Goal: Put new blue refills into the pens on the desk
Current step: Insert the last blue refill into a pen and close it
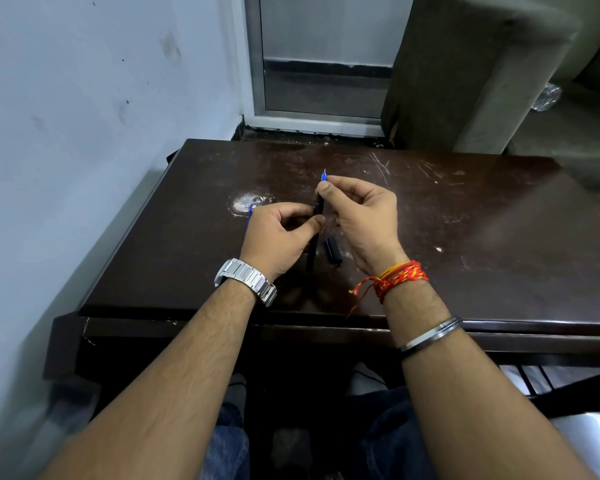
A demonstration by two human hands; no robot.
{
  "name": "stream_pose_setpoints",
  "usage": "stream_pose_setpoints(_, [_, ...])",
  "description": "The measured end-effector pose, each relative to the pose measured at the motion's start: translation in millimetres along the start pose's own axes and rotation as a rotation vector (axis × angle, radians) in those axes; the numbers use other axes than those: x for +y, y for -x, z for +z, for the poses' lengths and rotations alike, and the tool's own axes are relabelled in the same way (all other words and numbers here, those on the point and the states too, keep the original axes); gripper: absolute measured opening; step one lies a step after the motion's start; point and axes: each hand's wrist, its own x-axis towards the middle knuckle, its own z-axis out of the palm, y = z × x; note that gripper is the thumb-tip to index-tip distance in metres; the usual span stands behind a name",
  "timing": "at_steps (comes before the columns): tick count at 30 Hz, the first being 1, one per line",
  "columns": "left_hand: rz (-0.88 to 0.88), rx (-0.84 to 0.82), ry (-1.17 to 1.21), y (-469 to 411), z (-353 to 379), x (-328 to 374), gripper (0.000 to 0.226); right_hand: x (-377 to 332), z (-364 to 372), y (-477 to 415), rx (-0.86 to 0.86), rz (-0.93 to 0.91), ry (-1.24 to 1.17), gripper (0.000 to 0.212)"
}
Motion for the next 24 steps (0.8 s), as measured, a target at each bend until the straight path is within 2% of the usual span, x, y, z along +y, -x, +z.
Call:
stream_pose_setpoints(4, [0.028, 0.023, -0.005, -1.6, 0.3, -2.5, 0.021, 1.4, 1.7, -0.5, 0.016, 0.01, 0.005, 0.006])
stream_pose_setpoints(8, [0.011, 0.011, -0.005, -2.9, 0.7, -6.3, 0.017, 1.2, 2.9, 0.1, -0.059, 0.051, 0.033, 0.013])
stream_pose_setpoints(12, [-0.02, -0.043, -0.033, -2.0, 1.2, -6.0, 0.014, 1.7, 3.3, 1.5, -0.061, 0.033, 0.019, 0.008])
stream_pose_setpoints(16, [0.021, -0.006, -0.098, -1.1, 1.5, -2.8, 0.012, 2.7, 2.4, 1.7, -0.034, 0.021, 0.037, 0.002])
stream_pose_setpoints(24, [-0.032, -0.006, -0.064, -0.9, -0.6, -1.8, 0.01, 1.8, 2.1, 1.7, -0.069, 0.026, 0.084, 0.016])
